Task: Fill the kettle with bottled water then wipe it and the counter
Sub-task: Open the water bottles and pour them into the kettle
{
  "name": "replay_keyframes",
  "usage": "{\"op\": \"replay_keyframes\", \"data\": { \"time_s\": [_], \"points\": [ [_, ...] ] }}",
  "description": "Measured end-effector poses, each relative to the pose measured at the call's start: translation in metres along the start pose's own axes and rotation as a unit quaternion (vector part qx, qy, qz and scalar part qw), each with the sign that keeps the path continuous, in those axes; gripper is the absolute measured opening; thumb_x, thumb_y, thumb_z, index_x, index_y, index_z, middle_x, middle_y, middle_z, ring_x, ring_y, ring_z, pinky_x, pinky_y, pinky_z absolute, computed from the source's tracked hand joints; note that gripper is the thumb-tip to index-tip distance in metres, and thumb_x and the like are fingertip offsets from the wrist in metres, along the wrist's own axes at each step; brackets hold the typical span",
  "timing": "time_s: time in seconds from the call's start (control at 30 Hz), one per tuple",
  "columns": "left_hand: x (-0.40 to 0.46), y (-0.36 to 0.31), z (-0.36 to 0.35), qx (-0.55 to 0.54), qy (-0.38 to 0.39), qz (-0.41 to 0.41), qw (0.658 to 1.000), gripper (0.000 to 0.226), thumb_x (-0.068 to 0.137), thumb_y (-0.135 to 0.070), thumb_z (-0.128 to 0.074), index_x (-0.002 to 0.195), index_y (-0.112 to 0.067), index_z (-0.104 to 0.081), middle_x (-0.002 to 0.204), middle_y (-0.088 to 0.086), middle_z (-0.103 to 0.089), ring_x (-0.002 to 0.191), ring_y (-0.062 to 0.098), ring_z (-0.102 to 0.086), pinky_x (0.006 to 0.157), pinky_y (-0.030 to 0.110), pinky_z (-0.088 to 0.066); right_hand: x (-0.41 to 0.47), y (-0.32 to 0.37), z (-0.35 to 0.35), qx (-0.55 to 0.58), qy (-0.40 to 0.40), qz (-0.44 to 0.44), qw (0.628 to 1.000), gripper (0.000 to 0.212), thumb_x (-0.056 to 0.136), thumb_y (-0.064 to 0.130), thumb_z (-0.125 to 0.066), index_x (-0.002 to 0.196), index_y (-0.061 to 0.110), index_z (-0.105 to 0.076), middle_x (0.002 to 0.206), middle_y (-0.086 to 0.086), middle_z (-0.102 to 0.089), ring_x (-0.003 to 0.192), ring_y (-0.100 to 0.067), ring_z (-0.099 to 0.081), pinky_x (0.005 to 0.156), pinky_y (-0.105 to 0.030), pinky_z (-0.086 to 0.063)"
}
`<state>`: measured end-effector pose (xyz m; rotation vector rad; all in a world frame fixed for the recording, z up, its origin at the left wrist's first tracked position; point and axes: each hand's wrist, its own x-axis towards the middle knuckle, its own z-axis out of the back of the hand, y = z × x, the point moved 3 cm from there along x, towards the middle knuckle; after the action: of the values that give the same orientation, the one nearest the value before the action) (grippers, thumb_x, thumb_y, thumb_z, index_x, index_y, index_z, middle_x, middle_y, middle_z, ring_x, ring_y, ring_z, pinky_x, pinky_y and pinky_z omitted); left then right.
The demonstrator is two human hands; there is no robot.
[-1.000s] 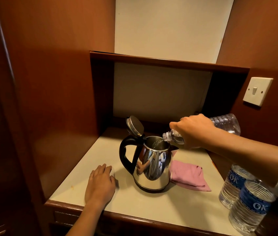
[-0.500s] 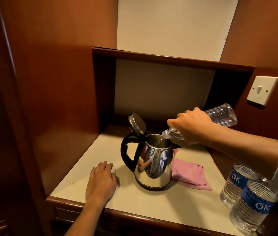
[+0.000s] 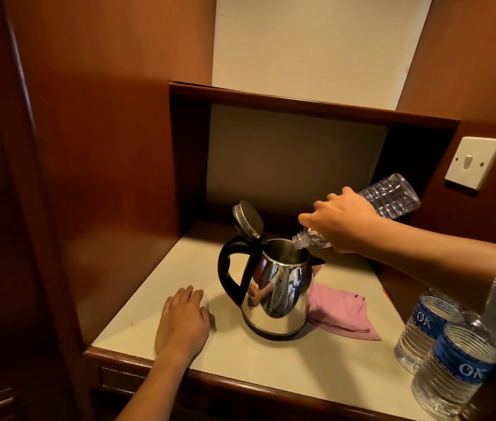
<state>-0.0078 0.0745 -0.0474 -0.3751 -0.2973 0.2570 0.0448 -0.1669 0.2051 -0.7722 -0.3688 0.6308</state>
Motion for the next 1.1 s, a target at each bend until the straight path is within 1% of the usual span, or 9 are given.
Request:
{"op": "replay_keyframes", "data": {
  "time_s": [0.13, 0.47, 0.57, 0.67, 0.8, 0.87, 0.93, 1.0, 1.1],
  "points": [
    [0.0, 0.0, 0.0, -0.001, 0.001, -0.001, 1.0, 0.05, 0.103, -0.032, -0.032, 0.152, -0.022, -0.035, 0.162, 0.0, -0.03, 0.151, 0.017, -0.02, 0.125, 0.035, -0.013, 0.001, 0.002, -0.001, -0.006, -0.013, 0.003, 1.0, 0.038, 0.098, 0.028, -0.052, 0.135, 0.025, -0.046, 0.113, -0.007, -0.065, 0.106, -0.031, -0.063, 0.082, -0.041, -0.043],
    [0.0, 0.0, 0.0, -0.002, -0.003, -0.002, 1.0, 0.051, 0.103, -0.032, -0.032, 0.153, -0.022, -0.035, 0.163, 0.0, -0.029, 0.152, 0.018, -0.019, 0.125, 0.036, -0.012, 0.006, 0.005, 0.002, -0.041, -0.017, 0.012, 0.999, 0.046, 0.099, 0.033, -0.053, 0.143, 0.026, -0.041, 0.12, -0.008, -0.064, 0.109, -0.031, -0.062, 0.084, -0.04, -0.044],
    [0.0, 0.0, 0.0, -0.004, -0.008, -0.002, 1.0, 0.05, 0.103, -0.032, -0.032, 0.152, -0.022, -0.035, 0.162, 0.001, -0.03, 0.152, 0.018, -0.02, 0.125, 0.036, -0.012, 0.007, 0.006, -0.001, -0.04, -0.02, 0.006, 0.999, 0.044, 0.099, 0.034, -0.054, 0.141, 0.026, -0.042, 0.117, -0.008, -0.064, 0.107, -0.031, -0.062, 0.083, -0.04, -0.044],
    [0.0, 0.001, 0.0, -0.009, -0.013, 0.0, 1.0, 0.05, 0.103, -0.032, -0.033, 0.152, -0.022, -0.037, 0.162, 0.001, -0.031, 0.152, 0.018, -0.021, 0.125, 0.037, -0.013, 0.004, 0.006, -0.005, -0.008, -0.027, -0.029, 0.999, 0.038, 0.098, 0.034, -0.055, 0.134, 0.025, -0.047, 0.114, -0.007, -0.063, 0.105, -0.03, -0.062, 0.082, -0.041, -0.044],
    [0.001, 0.001, 0.0, -0.013, -0.017, 0.002, 1.0, 0.05, 0.102, -0.031, -0.036, 0.15, -0.021, -0.039, 0.16, 0.002, -0.034, 0.15, 0.019, -0.025, 0.125, 0.038, -0.017, -0.005, 0.005, -0.013, 0.078, -0.037, -0.101, 0.991, 0.041, 0.093, 0.041, -0.061, 0.129, 0.027, -0.047, 0.113, -0.005, -0.063, 0.105, -0.03, -0.061, 0.084, -0.043, -0.044],
    [0.001, 0.0, 0.001, -0.005, -0.023, 0.007, 1.0, 0.049, 0.101, -0.03, -0.038, 0.149, -0.02, -0.041, 0.158, 0.002, -0.038, 0.148, 0.02, -0.029, 0.124, 0.04, -0.019, -0.011, 0.007, -0.019, 0.129, -0.055, -0.146, 0.979, 0.046, 0.087, 0.047, -0.067, 0.125, 0.029, -0.047, 0.108, -0.003, -0.064, 0.101, -0.03, -0.063, 0.083, -0.044, -0.047],
    [-0.001, 0.0, 0.002, 0.01, -0.04, 0.013, 0.999, 0.048, 0.099, -0.031, -0.041, 0.145, -0.021, -0.046, 0.152, 0.002, -0.045, 0.142, 0.02, -0.036, 0.121, 0.039, -0.024, -0.017, 0.011, -0.027, 0.191, -0.066, -0.197, 0.96, 0.053, 0.081, 0.047, -0.074, 0.124, 0.03, -0.047, 0.104, -0.002, -0.065, 0.096, -0.029, -0.064, 0.082, -0.044, -0.051],
    [-0.006, -0.001, 0.006, 0.026, -0.065, 0.022, 0.997, 0.045, 0.095, -0.033, -0.047, 0.139, -0.022, -0.052, 0.14, 0.001, -0.053, 0.13, 0.02, -0.045, 0.111, 0.038, -0.033, -0.024, 0.015, -0.034, 0.271, -0.081, -0.239, 0.929, 0.056, 0.075, 0.044, -0.081, 0.118, 0.032, -0.047, 0.098, 0.001, -0.065, 0.087, -0.025, -0.063, 0.079, -0.045, -0.056],
    [-0.011, -0.005, 0.011, 0.058, -0.09, 0.043, 0.993, 0.043, 0.09, -0.037, -0.052, 0.13, -0.023, -0.056, 0.124, 0.002, -0.057, 0.116, 0.022, -0.049, 0.096, 0.038, -0.036, -0.037, 0.024, -0.042, 0.394, -0.115, -0.281, 0.868, 0.059, 0.07, 0.044, -0.084, 0.115, 0.035, -0.046, 0.096, 0.005, -0.065, 0.082, -0.02, -0.062, 0.07, -0.043, -0.059]
  ]
}}
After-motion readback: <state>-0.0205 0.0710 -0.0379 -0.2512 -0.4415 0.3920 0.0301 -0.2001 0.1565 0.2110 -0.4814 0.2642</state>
